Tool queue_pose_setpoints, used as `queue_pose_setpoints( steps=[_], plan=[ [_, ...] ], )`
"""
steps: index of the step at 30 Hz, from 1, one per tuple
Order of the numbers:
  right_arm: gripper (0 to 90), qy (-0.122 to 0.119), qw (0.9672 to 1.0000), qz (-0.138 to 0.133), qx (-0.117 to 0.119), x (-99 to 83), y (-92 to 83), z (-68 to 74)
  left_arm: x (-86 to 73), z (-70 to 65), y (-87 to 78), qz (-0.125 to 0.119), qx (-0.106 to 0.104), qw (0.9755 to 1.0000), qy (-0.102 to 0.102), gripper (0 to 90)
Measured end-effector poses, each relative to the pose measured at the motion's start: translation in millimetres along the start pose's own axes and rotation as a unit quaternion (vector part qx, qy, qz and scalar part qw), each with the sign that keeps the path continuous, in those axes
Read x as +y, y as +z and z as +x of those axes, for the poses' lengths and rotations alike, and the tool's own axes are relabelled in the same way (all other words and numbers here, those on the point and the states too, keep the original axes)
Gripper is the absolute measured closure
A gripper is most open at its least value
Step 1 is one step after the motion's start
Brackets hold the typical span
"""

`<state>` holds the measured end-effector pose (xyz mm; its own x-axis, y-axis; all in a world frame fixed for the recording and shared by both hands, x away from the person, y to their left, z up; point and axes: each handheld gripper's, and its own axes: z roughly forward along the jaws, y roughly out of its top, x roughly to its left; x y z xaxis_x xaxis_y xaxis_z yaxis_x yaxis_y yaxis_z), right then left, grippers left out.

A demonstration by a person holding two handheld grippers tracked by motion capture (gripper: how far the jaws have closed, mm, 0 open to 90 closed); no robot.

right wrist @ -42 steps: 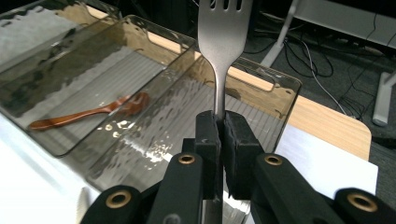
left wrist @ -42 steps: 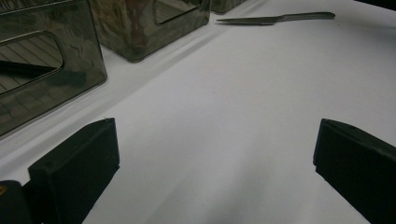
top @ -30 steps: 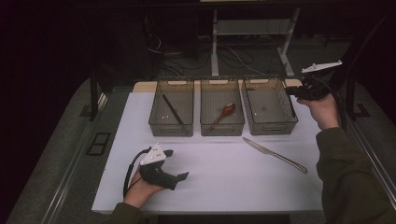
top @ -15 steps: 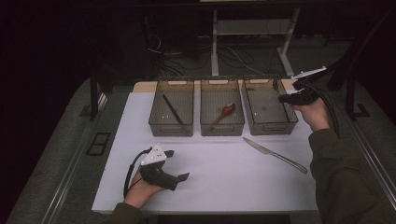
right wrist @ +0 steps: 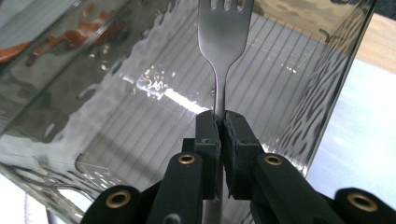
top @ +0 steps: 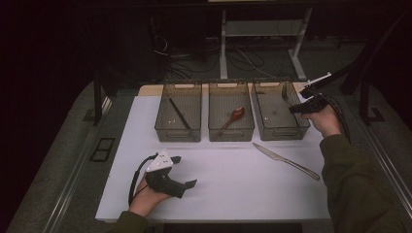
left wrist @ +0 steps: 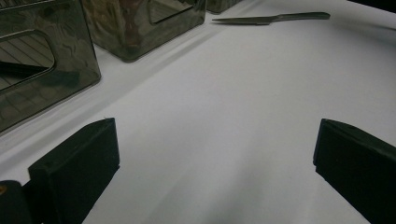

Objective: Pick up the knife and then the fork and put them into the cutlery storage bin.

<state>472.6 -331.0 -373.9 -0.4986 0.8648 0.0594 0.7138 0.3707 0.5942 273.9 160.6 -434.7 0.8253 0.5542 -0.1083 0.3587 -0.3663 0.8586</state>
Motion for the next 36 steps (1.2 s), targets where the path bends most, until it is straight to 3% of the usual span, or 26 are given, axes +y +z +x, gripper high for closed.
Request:
queue_pose_setpoints(
  steps=[9, 16, 22, 28, 31, 34, 36],
  plan=[
    [83.8, 0.001, 0.9998, 0.018, -0.004, -4.6, 11.4, -1.2, 0.3, 0.0, 0.0, 0.0, -0.001, 1.0, 0.0, 0.0],
    [83.4, -0.014, 0.9995, 0.028, -0.008, -3.6, 21.3, 4.3, 0.3, -0.2, 0.5, 0.001, -0.003, 1.0, 0.0, 0.0],
    [69.7, -0.012, 0.9995, 0.027, -0.003, -3.5, 27.9, 6.9, 0.0, -0.3, 0.2, 0.002, -0.005, 1.0, 0.0, 0.0],
    [53.2, 0.005, 0.9999, -0.007, 0.015, -2.5, 18.3, 6.5, -0.3, -0.8, 1.1, 0.006, -0.007, 1.0, 0.0, 0.0],
    [46.7, -0.001, 0.9996, -0.028, 0.009, -1.8, 8.2, 9.5, -0.5, -0.6, 1.3, 0.006, -0.007, 1.0, -0.001, 0.0],
    [46.8, -0.007, 0.9985, -0.053, 0.013, -4.3, -4.1, 13.5, -0.9, -0.7, 1.7, 0.008, -0.009, 0.9999, -0.001, 0.0],
    [45.5, 0.002, 0.9975, -0.067, 0.021, -6.9, -12.3, 14.3, -0.8, -1.1, 1.8, 0.009, -0.01, 0.9999, 0.0, 0.0]
  ],
)
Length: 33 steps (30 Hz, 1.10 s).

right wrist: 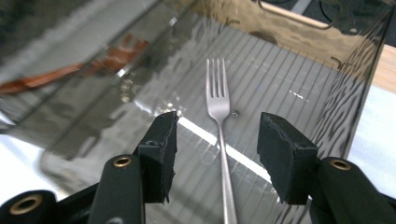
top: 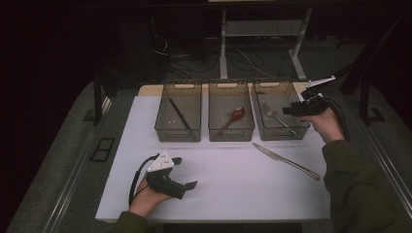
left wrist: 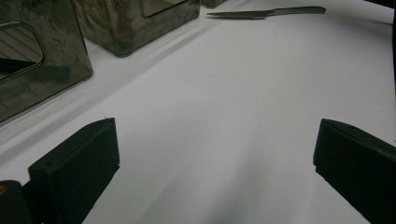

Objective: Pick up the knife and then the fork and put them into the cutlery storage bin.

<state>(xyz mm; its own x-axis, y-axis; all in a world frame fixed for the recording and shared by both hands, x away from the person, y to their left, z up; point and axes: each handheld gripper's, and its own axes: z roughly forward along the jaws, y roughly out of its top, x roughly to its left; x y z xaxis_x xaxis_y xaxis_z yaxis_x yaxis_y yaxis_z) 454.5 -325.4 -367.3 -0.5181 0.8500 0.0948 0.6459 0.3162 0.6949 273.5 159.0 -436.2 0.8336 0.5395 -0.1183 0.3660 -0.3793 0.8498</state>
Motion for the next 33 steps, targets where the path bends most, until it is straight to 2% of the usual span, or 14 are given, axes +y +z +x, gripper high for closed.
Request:
queue_pose_setpoints(
  steps=[3, 5, 8, 11, 14, 28, 31, 33],
  plan=[
    [45.5, 0.015, 0.9997, -0.015, 0.013, -4.2, -12.0, 1.2, -0.2, -0.2, 0.3, 0.001, -0.001, 1.0, -0.001, 0.0],
    [45.6, 0.028, 0.9987, -0.028, 0.032, -7.4, -20.4, 3.5, -0.1, -0.1, 0.3, 0.001, -0.001, 1.0, 0.001, 0.0],
    [45.0, 0.015, 0.9984, -0.038, 0.039, -12.0, -33.4, 11.6, -0.1, -0.1, 0.0, 0.001, -0.001, 1.0, 0.0, 0.0],
    [44.7, 0.009, 0.9979, -0.047, 0.043, -16.6, -42.3, 16.9, -0.3, -0.4, 0.0, 0.002, -0.002, 1.0, 0.0, 0.0],
    [44.7, 0.007, 0.9969, -0.054, 0.057, -23.0, -49.6, 20.2, -0.1, -0.5, -0.5, 0.004, -0.001, 1.0, 0.002, 0.0],
    [45.9, 0.006, 0.9926, -0.082, 0.089, -58.2, -66.0, 30.9, -0.6, -1.3, 0.2, 0.005, -0.003, 1.0, 0.002, 0.0],
    [41.7, 0.006, 0.9907, -0.095, 0.097, -63.7, -68.4, 34.2, -0.4, -1.0, -0.5, 0.005, -0.003, 1.0, 0.002, 0.0],
    [41.2, 0.004, 0.9906, -0.096, 0.097, -66.2, -70.3, 37.1, -0.5, -0.5, -0.8, 0.003, -0.002, 1.0, 0.002, 0.0]
  ],
)
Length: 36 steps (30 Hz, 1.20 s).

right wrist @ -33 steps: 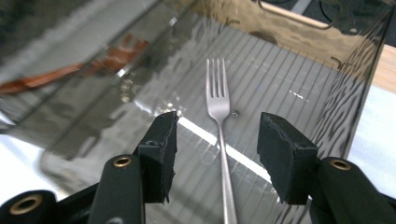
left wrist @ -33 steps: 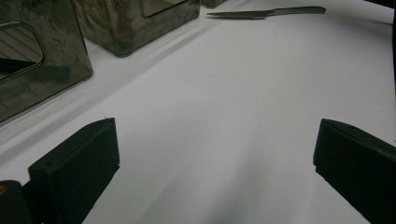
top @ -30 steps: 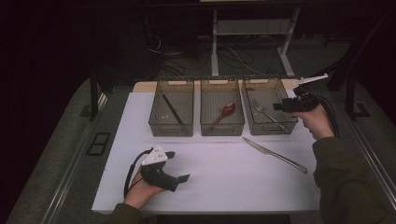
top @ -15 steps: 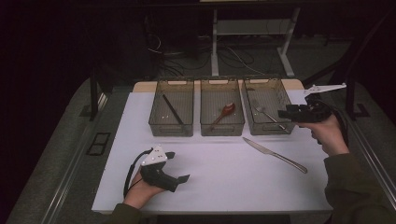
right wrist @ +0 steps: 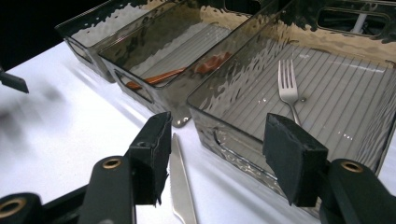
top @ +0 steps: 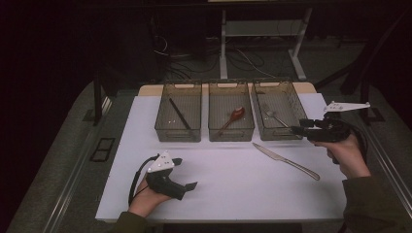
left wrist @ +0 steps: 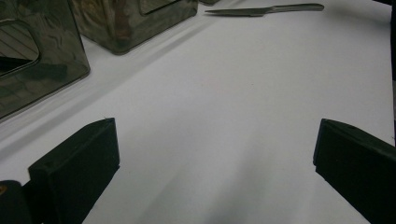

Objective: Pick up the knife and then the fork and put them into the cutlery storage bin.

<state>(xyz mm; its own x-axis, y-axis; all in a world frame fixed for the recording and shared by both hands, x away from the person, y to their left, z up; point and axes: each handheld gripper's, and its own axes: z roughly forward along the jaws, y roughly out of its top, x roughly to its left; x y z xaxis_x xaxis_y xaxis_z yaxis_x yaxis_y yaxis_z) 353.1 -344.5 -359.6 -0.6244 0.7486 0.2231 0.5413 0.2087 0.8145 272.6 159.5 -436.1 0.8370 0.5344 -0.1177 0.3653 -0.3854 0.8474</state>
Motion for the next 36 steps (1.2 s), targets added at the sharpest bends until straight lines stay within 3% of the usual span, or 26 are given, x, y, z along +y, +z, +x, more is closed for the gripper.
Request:
queue_pose_setpoints(
  steps=[2, 7, 10, 17, 26, 32, 35, 36],
  plan=[
    [42.4, -0.005, 1.0, -0.003, 0.002, -4.2, -1.9, 3.9, 0.1, 0.0, -0.1, 0.0, 0.0, 1.0, 0.0, 0.0],
    [45.3, -0.008, 0.9998, 0.018, 0.003, -14.0, -2.5, 11.6, 0.5, -0.8, -0.2, 0.002, 0.0, 1.0, 0.001, 0.0],
    [46.1, -0.028, 0.9987, 0.042, 0.006, -19.2, -0.3, 17.1, 0.4, -1.0, 0.0, 0.002, -0.001, 1.0, 0.001, 0.0],
    [50.9, -0.078, 0.9894, 0.122, 0.004, -26.8, 12.8, 30.6, 0.3, -1.2, 0.1, 0.003, -0.001, 1.0, 0.003, 0.0],
    [57.8, -0.117, 0.9657, 0.231, -0.016, -35.5, 34.1, 32.2, -0.1, -0.7, 0.7, 0.005, -0.001, 1.0, 0.003, 0.0],
    [63.3, -0.147, 0.9421, 0.3, -0.023, -38.9, 48.7, 31.4, -0.5, -0.4, 2.0, 0.006, -0.002, 1.0, 0.003, 0.0],
    [65.1, -0.156, 0.9338, 0.321, -0.03, -37.8, 53.6, 32.1, -0.7, -0.7, 2.8, 0.008, -0.003, 1.0, 0.004, 0.0],
    [66.0, -0.165, 0.9276, 0.333, -0.036, -36.8, 55.6, 32.0, -0.7, -0.6, 2.8, 0.009, -0.003, 1.0, 0.004, 0.0]
  ],
)
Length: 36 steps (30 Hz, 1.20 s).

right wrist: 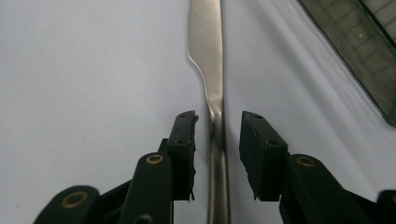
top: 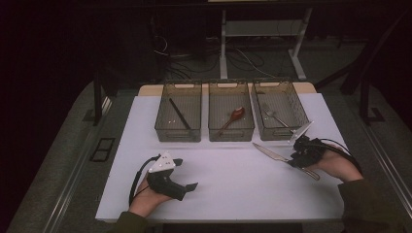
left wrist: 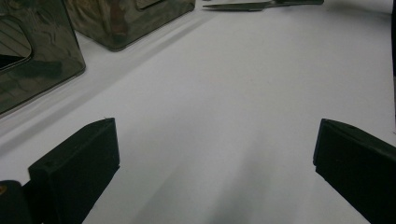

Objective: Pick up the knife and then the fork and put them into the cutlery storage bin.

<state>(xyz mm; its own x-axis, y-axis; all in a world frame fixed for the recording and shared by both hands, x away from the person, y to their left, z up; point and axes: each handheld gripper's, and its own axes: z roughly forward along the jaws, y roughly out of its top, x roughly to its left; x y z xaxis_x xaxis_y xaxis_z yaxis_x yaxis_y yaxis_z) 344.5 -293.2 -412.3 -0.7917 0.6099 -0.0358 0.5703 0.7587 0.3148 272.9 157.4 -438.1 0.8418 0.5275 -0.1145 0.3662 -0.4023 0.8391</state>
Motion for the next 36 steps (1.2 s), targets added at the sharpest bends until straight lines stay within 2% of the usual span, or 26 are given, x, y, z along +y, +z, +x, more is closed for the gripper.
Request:
queue_pose_setpoints(
  steps=[3, 4, 7, 8, 10, 11, 12, 17, 22, 28, 32, 35, 36],
  plan=[
    [69.5, -0.013, 0.9996, 0.025, 0.0, 3.7, 3.2, -3.1, -0.4, 0.0, 0.3, 0.001, 0.0, 1.0, 0.0, 0.0],
    [70.8, -0.011, 0.9995, 0.029, 0.006, 5.0, 4.1, -3.0, -0.4, -0.1, 0.5, 0.001, 0.0, 1.0, 0.0, 0.0],
    [72.5, -0.019, 0.9986, 0.05, 0.005, 9.4, 8.2, -5.9, -0.4, -0.6, 1.1, 0.003, -0.001, 1.0, 0.001, 0.0],
    [72.5, -0.016, 0.9983, 0.054, 0.011, 10.6, 8.5, -5.5, -0.4, -0.6, 1.4, 0.003, -0.001, 1.0, 0.001, 0.0],
    [72.7, -0.026, 0.9978, 0.06, 0.008, 12.8, 10.5, -6.2, -0.5, -0.6, 1.7, 0.003, -0.001, 1.0, 0.001, 0.0],
    [72.7, -0.022, 0.9978, 0.06, 0.016, 14.1, 11.1, -5.7, -0.5, -0.5, 1.8, 0.003, -0.001, 1.0, 0.001, 0.0],
    [72.8, -0.027, 0.9976, 0.063, 0.011, 15.3, 12.7, -6.1, -0.6, -0.5, 1.8, 0.003, -0.001, 1.0, 0.001, 0.0],
    [73.8, -0.03, 0.9959, 0.083, 0.019, 20.2, 15.9, -7.7, -0.6, -0.6, 1.8, 0.003, 0.0, 1.0, 0.002, 0.0],
    [76.1, -0.03, 0.9953, 0.086, 0.033, 21.1, 16.8, -12.0, -0.8, -2.0, 3.4, 0.01, -0.002, 0.9999, 0.005, 0.0],
    [78.6, -0.026, 0.9955, 0.087, 0.027, 21.7, 16.4, -8.9, -0.8, -2.2, 4.1, 0.011, -0.003, 0.9999, 0.007, 0.0],
    [78.7, -0.035, 0.9961, 0.079, 0.017, 19.1, 15.7, -8.4, -0.9, -2.1, 4.3, 0.012, -0.003, 0.9999, 0.008, 0.0],
    [78.7, -0.029, 0.997, 0.068, 0.024, 17.1, 14.3, -7.3, -0.8, -2.3, 4.0, 0.012, -0.004, 0.9999, 0.009, 0.0],
    [78.7, -0.034, 0.9971, 0.065, 0.021, 15.7, 13.7, -8.5, -0.8, -2.3, 4.0, 0.012, -0.004, 0.9999, 0.01, 0.0]
  ],
)
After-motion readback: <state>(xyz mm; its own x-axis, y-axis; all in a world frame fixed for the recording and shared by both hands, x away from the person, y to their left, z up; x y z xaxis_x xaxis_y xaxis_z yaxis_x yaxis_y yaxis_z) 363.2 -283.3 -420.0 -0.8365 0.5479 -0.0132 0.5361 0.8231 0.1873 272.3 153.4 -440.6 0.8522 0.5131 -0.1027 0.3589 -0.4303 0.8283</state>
